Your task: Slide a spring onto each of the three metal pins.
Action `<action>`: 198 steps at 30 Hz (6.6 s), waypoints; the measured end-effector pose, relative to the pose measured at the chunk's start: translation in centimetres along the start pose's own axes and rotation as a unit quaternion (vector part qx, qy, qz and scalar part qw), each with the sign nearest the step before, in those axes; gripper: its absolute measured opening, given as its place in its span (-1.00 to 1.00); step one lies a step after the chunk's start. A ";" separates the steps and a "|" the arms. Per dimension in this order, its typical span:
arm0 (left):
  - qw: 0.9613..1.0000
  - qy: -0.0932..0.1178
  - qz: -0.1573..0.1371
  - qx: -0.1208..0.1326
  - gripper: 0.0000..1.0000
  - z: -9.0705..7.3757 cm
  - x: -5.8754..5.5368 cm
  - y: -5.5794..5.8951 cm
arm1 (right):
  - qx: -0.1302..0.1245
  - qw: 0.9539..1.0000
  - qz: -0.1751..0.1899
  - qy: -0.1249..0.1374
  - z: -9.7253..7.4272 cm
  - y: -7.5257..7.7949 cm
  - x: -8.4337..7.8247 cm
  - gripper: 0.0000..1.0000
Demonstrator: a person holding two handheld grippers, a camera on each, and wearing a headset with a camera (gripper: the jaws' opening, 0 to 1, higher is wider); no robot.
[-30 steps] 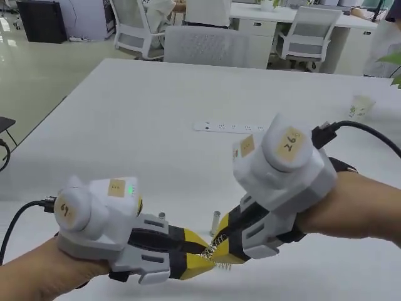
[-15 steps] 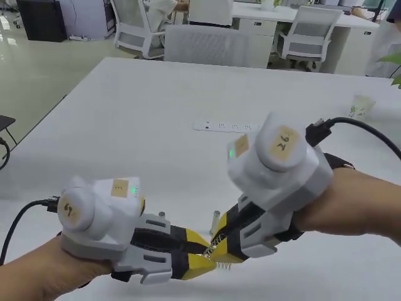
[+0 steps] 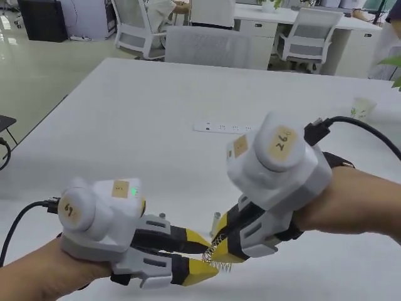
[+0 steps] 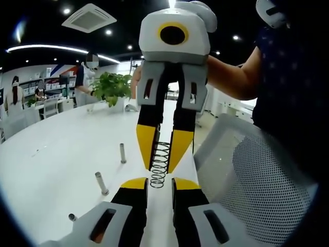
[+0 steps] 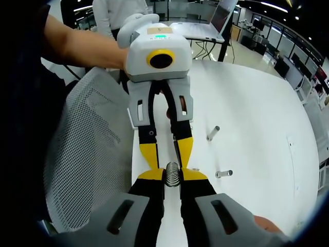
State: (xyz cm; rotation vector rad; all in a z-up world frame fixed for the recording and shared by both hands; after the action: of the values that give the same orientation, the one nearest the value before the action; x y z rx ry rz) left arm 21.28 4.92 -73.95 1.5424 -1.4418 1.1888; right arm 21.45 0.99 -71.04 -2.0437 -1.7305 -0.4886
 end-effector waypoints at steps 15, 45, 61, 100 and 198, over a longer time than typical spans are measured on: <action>0.999 0.001 -0.022 0.027 -0.41 -1.6 -0.7 -0.4 | -0.011 1.000 0.009 -0.002 -0.8 0.8 -0.7 -0.84; 0.991 0.008 -0.063 0.122 -0.06 -6.5 -3.0 -1.0 | -0.032 0.999 0.027 -0.015 -2.3 2.8 -2.1 -0.84; 0.986 0.003 -0.070 0.151 0.07 -7.3 -4.0 -1.8 | -0.054 0.997 0.047 -0.023 -3.9 4.7 -3.4 -0.84; 0.984 -0.007 -0.070 0.161 0.18 -7.1 -4.4 -2.7 | -0.111 0.983 0.078 -0.120 -5.5 11.5 -8.4 -0.84; 0.984 -0.017 -0.071 0.160 0.11 -7.3 -4.7 -2.7 | -0.086 0.980 0.113 -0.142 1.7 13.9 -12.5 -0.59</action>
State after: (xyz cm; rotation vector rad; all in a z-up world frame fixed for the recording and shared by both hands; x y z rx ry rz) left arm 22.98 13.70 -75.74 1.8560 -1.1793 1.3613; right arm 33.09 -10.60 -80.16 -2.5018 -1.6237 -0.2925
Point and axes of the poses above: the centre of the closed fingertips' face, and the gripper's own axes: z roughly forward along the fingers, y roughly to its right, x roughly out of its top, the point moved 4 cm from there along -z, roughly backward along the fingers, and after that the axes turned 10 degrees about z, right-handed, at the moved point
